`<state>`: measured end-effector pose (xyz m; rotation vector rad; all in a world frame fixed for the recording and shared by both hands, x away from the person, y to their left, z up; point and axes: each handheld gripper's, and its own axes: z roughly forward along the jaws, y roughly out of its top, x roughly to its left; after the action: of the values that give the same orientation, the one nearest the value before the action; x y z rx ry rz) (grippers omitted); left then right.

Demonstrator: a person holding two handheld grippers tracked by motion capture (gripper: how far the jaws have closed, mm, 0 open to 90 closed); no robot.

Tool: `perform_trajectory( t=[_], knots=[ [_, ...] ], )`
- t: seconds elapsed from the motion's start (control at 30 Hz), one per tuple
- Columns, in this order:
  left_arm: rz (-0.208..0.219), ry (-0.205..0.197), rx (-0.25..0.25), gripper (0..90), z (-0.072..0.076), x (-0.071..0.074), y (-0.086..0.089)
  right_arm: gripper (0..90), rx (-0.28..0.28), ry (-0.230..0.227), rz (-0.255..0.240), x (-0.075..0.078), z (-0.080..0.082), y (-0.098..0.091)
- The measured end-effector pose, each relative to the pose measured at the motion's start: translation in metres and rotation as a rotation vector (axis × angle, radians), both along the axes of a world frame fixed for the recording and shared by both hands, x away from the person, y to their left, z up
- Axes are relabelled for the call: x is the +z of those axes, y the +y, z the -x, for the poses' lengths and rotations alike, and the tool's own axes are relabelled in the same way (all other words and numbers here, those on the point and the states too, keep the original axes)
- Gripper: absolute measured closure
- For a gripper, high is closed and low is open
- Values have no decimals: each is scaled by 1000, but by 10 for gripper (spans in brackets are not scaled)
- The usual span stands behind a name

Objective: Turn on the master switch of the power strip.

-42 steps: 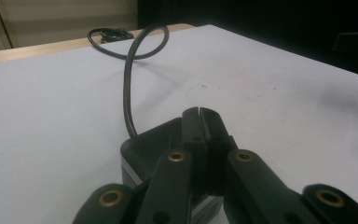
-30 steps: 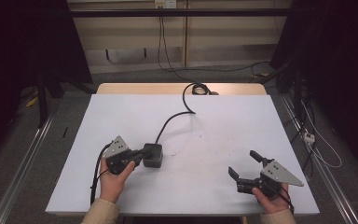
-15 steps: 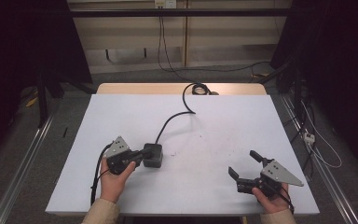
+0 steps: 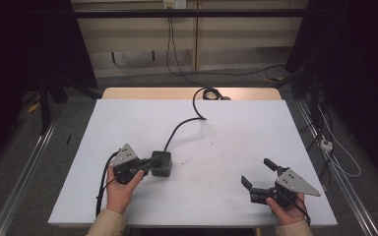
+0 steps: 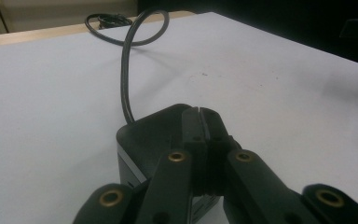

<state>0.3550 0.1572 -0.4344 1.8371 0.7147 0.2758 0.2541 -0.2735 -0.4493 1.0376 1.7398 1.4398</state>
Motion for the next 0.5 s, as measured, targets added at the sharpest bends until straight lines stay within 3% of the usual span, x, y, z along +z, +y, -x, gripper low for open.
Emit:
perform_trajectory(
  t=[0.5],
  knots=[
    [-10, 0, -5, 900, -1, -1, 1, 28, -1, -1, 2, 0, 0, 0]
  ],
)
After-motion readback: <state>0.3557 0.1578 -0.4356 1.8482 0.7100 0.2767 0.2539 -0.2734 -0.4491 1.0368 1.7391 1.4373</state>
